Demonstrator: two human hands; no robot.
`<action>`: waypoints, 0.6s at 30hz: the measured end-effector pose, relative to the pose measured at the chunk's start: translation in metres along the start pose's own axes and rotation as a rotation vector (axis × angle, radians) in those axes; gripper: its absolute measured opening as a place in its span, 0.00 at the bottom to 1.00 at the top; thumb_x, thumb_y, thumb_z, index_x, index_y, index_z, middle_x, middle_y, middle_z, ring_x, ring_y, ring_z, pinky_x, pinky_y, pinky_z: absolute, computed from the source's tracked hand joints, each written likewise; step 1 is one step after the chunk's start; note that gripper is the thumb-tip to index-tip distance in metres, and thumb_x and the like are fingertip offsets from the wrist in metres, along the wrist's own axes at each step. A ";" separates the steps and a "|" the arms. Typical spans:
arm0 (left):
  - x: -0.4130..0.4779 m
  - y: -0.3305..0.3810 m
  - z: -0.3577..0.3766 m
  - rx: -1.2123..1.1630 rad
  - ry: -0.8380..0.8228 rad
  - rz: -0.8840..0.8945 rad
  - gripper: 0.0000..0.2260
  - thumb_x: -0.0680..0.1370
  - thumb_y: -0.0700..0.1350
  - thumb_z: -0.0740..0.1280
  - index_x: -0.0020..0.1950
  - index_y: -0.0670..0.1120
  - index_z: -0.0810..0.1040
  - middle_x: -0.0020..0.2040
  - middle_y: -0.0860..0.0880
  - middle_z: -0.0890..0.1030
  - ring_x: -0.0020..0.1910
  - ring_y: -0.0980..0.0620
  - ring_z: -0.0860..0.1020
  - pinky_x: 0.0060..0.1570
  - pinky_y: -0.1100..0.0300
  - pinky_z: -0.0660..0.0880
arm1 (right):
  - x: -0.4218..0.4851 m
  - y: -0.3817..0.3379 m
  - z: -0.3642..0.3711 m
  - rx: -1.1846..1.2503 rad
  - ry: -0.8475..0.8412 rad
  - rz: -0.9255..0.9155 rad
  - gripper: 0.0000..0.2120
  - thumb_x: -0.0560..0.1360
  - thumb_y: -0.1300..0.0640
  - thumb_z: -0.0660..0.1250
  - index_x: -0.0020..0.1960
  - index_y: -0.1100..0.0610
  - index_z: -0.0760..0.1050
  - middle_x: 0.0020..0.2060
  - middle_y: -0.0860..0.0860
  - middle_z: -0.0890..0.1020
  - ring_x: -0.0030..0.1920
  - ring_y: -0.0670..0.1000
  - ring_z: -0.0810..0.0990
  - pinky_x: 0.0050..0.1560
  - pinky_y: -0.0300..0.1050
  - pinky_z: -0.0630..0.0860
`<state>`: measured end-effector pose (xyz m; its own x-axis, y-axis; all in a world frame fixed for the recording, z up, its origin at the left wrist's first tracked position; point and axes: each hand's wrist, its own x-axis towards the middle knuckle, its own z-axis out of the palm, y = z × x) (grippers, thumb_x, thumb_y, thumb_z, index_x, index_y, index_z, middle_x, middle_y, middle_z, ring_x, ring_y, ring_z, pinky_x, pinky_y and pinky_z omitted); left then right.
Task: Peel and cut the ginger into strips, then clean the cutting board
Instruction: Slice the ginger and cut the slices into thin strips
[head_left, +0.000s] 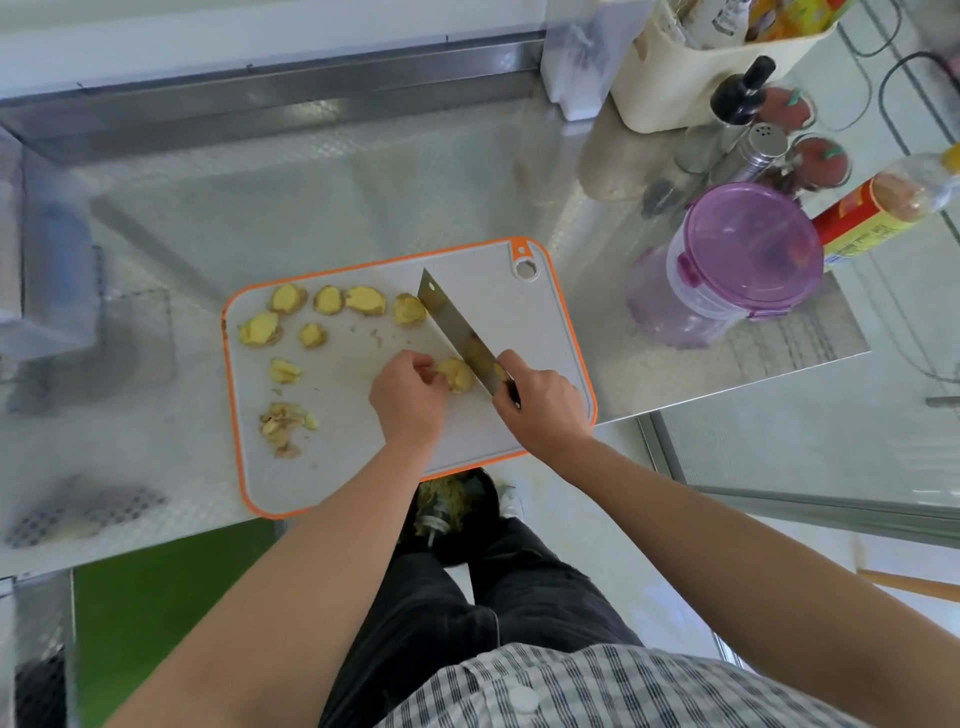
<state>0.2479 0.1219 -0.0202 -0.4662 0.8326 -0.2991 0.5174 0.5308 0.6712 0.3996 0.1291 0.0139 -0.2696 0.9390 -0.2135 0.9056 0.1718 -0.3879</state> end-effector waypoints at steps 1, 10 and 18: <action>0.000 0.000 0.001 -0.001 0.009 0.007 0.08 0.74 0.42 0.71 0.52 0.45 0.81 0.47 0.48 0.84 0.48 0.49 0.80 0.47 0.61 0.69 | -0.001 0.000 0.000 0.000 0.009 0.007 0.09 0.78 0.58 0.57 0.56 0.57 0.70 0.30 0.56 0.73 0.31 0.61 0.70 0.28 0.45 0.58; -0.002 -0.001 0.001 0.118 -0.064 0.172 0.19 0.69 0.52 0.75 0.56 0.46 0.77 0.46 0.48 0.78 0.44 0.50 0.76 0.44 0.61 0.67 | -0.001 0.003 0.002 0.015 0.026 0.034 0.07 0.77 0.58 0.57 0.54 0.57 0.69 0.30 0.56 0.73 0.31 0.61 0.70 0.28 0.44 0.59; -0.006 -0.001 0.000 0.257 -0.094 0.276 0.16 0.71 0.48 0.74 0.56 0.44 0.78 0.49 0.44 0.75 0.44 0.43 0.77 0.47 0.54 0.73 | -0.006 0.009 0.004 0.039 0.025 0.033 0.06 0.78 0.57 0.57 0.53 0.56 0.69 0.30 0.56 0.74 0.31 0.60 0.70 0.26 0.42 0.56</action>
<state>0.2500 0.1166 -0.0185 -0.2223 0.9542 -0.2000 0.7828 0.2970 0.5469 0.4078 0.1241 0.0082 -0.2309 0.9513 -0.2043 0.9003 0.1293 -0.4155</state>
